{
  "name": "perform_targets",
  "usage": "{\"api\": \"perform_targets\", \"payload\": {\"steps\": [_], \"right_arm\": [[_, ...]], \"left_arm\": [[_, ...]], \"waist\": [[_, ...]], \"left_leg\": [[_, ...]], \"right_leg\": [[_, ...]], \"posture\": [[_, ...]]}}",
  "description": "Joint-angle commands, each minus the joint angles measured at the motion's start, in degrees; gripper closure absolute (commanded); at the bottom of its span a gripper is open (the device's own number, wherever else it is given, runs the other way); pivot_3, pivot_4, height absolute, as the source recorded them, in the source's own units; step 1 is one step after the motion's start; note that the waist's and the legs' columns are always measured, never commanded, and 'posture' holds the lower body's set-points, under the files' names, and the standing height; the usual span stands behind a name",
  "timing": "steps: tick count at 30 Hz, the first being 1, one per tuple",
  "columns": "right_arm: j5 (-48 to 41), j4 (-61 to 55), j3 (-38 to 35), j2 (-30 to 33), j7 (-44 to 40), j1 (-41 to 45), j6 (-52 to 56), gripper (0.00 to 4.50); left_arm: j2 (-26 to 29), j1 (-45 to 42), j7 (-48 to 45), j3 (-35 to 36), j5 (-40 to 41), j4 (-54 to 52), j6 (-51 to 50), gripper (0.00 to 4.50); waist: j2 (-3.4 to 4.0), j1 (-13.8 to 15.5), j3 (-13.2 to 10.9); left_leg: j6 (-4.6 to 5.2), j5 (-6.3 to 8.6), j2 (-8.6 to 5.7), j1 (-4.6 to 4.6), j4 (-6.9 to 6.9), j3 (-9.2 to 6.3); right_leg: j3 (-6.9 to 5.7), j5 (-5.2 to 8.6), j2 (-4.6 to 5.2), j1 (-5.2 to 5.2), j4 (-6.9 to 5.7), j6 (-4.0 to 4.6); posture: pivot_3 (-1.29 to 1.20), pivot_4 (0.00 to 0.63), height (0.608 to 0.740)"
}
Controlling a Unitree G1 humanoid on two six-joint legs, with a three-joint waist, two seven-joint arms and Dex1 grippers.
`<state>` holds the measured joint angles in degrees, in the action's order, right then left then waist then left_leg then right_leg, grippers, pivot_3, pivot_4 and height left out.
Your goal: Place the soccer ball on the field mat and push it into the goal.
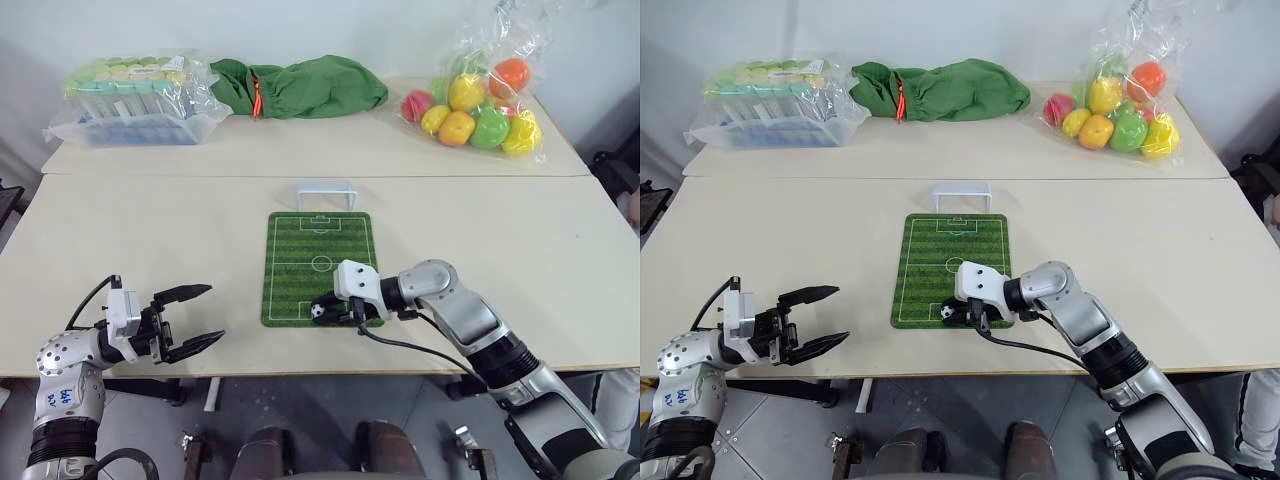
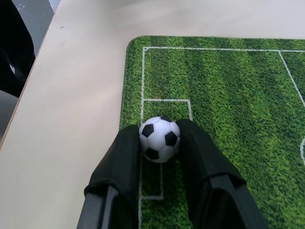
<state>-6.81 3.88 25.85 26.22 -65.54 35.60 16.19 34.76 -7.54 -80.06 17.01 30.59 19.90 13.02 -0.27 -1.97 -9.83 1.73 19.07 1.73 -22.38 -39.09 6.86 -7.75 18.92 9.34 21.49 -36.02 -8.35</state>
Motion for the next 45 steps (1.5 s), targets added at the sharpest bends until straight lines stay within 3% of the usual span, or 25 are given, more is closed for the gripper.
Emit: {"api": "perform_targets", "payload": {"steps": [1, 5, 11, 25, 33, 36, 42, 45], "right_arm": [[0.18, -0.37, -0.80, -0.07, -0.70, 0.61, -0.87, 3.66], [0.26, -0.04, -0.91, 0.10, -0.93, 0.56, -1.17, 3.66], [0.31, 0.44, -1.42, -0.08, -0.88, 0.78, -1.85, 1.75], [-0.70, -2.92, -2.97, -0.39, -1.19, 2.16, -0.95, 1.75], [-2.72, -15.50, -4.37, 1.71, -0.70, 0.29, 3.96, 1.75], [-4.17, -20.28, -3.66, 3.36, -1.33, -3.45, 6.19, 2.33], [-2.82, -18.41, -2.47, 4.03, -1.07, -5.95, 5.32, 4.27], [-2.14, -16.00, -1.84, 3.77, -1.21, -5.83, 3.93, 4.45]], "left_arm": [[-0.01, 0.59, 0.17, 0.90, 1.63, -2.47, -0.22, 0.00], [0.18, 0.79, 0.28, 0.96, 1.76, -2.91, -0.70, 0.00], [0.27, 0.48, 0.73, 0.88, 1.68, -2.98, -0.89, 0.00], [0.12, -0.71, 1.39, 0.42, 1.28, -2.63, -1.08, 0.00], [0.35, -0.79, 0.83, 0.27, 1.50, -2.85, -1.61, 0.00], [0.40, -0.50, 0.04, 0.36, 2.21, -3.45, -2.26, 0.00], [1.14, 0.51, -2.11, 1.57, 4.43, -4.58, -4.25, 0.00], [1.39, 1.16, -2.95, 2.85, 6.30, -5.05, -5.49, 0.00]], "waist": [[0.00, 0.01, 0.00], [0.00, 0.03, 0.00], [0.00, 0.05, 0.00], [0.00, 0.14, 0.00], [0.00, 0.23, 0.00], [-0.01, 0.49, -0.01], [-0.02, 0.12, -0.01], [-0.02, 0.08, -0.01]], "left_leg": [[0.00, 0.00, 0.00, 0.00, 0.00, 0.00], [0.00, 0.00, 0.00, 0.00, 0.00, 0.00], [0.00, 0.00, -0.01, 0.00, 0.00, 0.00], [0.00, 0.00, 0.00, 0.00, 0.00, 0.00], [-0.02, 0.01, 0.00, -0.01, 0.01, -0.02], [-0.02, 0.02, -0.01, -0.02, 0.02, -0.09], [-0.02, 0.02, 0.00, 0.00, 0.00, 0.02], [-0.04, 0.03, 0.03, 0.01, 0.01, 0.02]], "right_leg": [[0.00, 0.00, 0.00, 0.00, 0.00, 0.00], [0.00, 0.00, 0.00, 0.00, 0.00, 0.00], [0.00, 0.00, 0.00, 0.00, 0.00, 0.00], [0.00, 0.00, 0.00, 0.00, 0.01, 0.00], [-0.01, 0.00, 0.00, 0.01, 0.01, 0.00], [-0.03, 0.00, 0.00, -0.01, 0.01, 0.00], [0.01, 0.00, -0.01, 0.00, 0.04, 0.00], [0.01, 0.00, -0.05, 0.01, 0.03, 0.00]], "posture": [[0.00, 0.150, 0.740], [0.00, 0.150, 0.740], [0.00, 0.150, 0.740], [0.00, 0.150, 0.740], [0.00, 0.150, 0.740], [0.00, 0.150, 0.740], [0.00, 0.150, 0.740], [0.00, 0.150, 0.740]]}}
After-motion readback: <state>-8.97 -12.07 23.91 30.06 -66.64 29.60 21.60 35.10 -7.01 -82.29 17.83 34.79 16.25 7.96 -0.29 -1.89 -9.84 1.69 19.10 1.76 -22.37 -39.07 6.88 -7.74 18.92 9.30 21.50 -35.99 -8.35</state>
